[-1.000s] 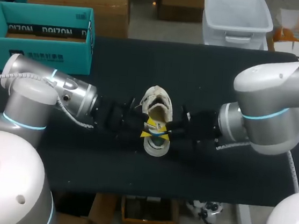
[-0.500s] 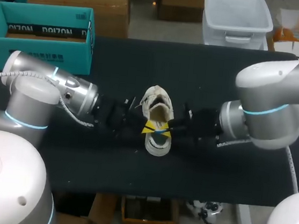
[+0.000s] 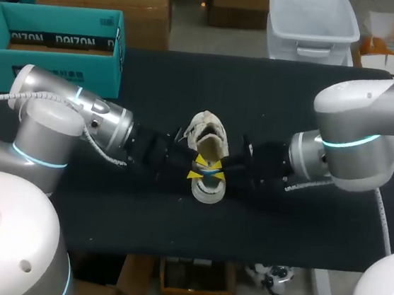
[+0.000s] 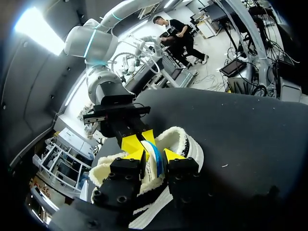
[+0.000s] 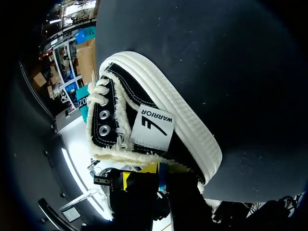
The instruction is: Open the shoe tongue, take the insole out of the shoe, put the insole back into the shoe, and pack the shoe into the shoebox
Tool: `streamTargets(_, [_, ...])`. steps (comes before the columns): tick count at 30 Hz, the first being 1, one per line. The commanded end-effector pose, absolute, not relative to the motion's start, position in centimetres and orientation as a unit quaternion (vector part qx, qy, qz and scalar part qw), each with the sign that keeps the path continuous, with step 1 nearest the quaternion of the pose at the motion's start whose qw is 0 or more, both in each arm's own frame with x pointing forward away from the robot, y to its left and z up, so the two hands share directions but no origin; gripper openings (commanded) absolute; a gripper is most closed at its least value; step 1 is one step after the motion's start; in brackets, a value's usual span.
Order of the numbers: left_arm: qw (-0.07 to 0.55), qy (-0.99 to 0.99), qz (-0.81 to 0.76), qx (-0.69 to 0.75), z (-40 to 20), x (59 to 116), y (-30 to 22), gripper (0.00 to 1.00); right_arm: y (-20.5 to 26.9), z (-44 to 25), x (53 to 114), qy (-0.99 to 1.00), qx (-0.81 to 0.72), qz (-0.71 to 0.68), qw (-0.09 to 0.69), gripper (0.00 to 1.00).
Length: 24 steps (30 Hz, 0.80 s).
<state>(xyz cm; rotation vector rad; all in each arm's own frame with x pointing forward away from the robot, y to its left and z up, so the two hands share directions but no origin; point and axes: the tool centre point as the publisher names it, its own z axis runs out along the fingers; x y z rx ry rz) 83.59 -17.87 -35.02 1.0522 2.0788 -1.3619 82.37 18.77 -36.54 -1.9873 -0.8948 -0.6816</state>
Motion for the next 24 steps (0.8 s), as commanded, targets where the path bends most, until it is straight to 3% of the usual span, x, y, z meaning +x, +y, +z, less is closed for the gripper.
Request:
streamTargets(1, [0.220, 0.753, -0.491, 0.380, -35.1, 83.6, -17.9, 0.45, 19.0, -36.6, 82.3, -0.355, -0.795, -0.273, 0.410, 0.00])
streamTargets(4, [0.222, 0.753, -0.490, 0.379, -35.2, 83.6, -18.0, 0.41, 19.0, -36.5, 82.1, -0.354, -0.796, -0.273, 0.408, 0.00])
streamTargets(8, [0.225, 0.755, -0.487, 0.376, -35.2, 83.5, -18.2, 0.00, 19.1, -36.3, 81.7, -0.355, -0.797, -0.272, 0.405, 0.00])
streamTargets(14, [0.218, 0.754, -0.490, 0.378, -35.1, 83.2, -18.2, 0.00, 19.2, -36.0, 81.2, -0.356, -0.803, -0.262, 0.400, 0.00])
streamTargets(15, [0.216, 0.753, -0.492, 0.379, -34.9, 83.1, -18.0, 0.25, 19.2, -35.8, 81.0, -0.357, -0.805, -0.256, 0.398, 0.00])
streamTargets(17, [0.216, 0.751, -0.495, 0.379, -34.4, 83.0, -17.6, 0.57, 19.3, -35.7, 80.9, -0.358, -0.807, -0.251, 0.396, 0.00])
streamTargets(21, [0.216, 0.744, -0.505, 0.380, -33.2, 82.6, -16.5, 0.76, 19.7, -35.6, 80.6, -0.363, -0.810, -0.236, 0.394, 0.00])
streamTargets(23, [0.215, 0.743, -0.504, 0.384, -32.5, 82.3, -15.9, 0.99, 19.8, -35.9, 80.6, -0.365, -0.811, -0.228, 0.396, 0.00])
streamTargets(24, [0.213, 0.742, -0.504, 0.386, -32.2, 82.2, -15.6, 1.00, 19.8, -36.1, 80.6, -0.365, -0.812, -0.224, 0.397, 0.00])
